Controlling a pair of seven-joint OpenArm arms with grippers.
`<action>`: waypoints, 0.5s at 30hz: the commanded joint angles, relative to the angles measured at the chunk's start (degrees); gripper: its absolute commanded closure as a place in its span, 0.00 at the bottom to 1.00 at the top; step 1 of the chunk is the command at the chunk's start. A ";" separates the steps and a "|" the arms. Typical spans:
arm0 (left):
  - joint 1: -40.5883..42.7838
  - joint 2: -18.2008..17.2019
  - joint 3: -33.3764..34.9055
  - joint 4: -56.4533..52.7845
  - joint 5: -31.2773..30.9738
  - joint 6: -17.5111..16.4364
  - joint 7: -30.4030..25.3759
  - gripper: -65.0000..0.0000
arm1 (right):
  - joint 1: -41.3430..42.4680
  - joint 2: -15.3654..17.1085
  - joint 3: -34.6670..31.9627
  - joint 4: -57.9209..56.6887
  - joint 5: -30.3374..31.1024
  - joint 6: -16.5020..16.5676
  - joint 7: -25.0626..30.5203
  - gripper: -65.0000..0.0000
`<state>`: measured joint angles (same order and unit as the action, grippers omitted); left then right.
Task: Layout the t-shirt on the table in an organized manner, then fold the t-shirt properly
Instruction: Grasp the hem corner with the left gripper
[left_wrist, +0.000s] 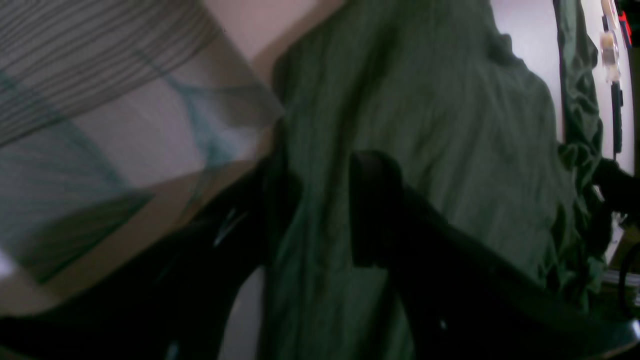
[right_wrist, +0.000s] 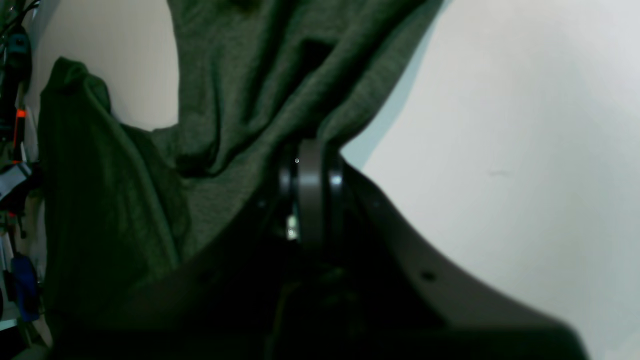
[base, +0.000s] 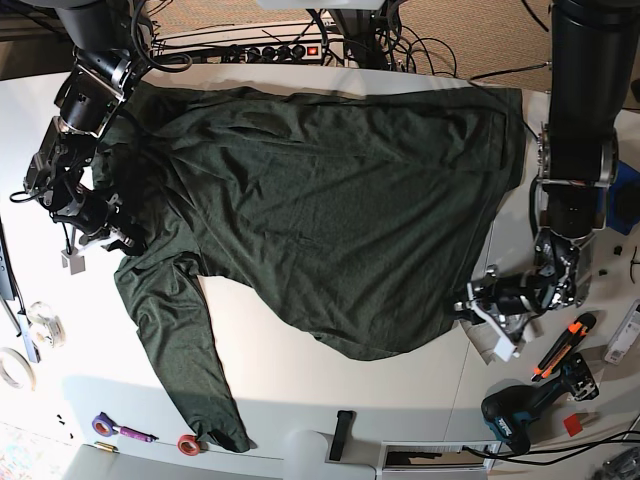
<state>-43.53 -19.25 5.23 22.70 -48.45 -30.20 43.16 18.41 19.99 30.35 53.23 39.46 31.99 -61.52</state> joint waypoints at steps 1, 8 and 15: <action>-1.29 0.66 0.22 0.17 2.19 0.90 1.79 0.65 | 0.46 0.79 -0.09 0.28 -1.57 -0.26 -1.33 1.00; -3.93 4.72 0.22 0.17 6.60 2.12 -0.11 0.65 | 0.44 0.81 -0.09 0.28 -1.60 -0.26 -1.51 1.00; -5.44 5.60 0.22 0.17 8.00 2.14 -2.78 0.68 | 0.46 0.81 -0.09 0.31 -1.57 -0.24 -1.46 1.00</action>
<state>-46.74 -13.47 5.50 22.35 -40.47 -28.18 40.99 18.41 19.99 30.35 53.23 39.48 32.01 -61.63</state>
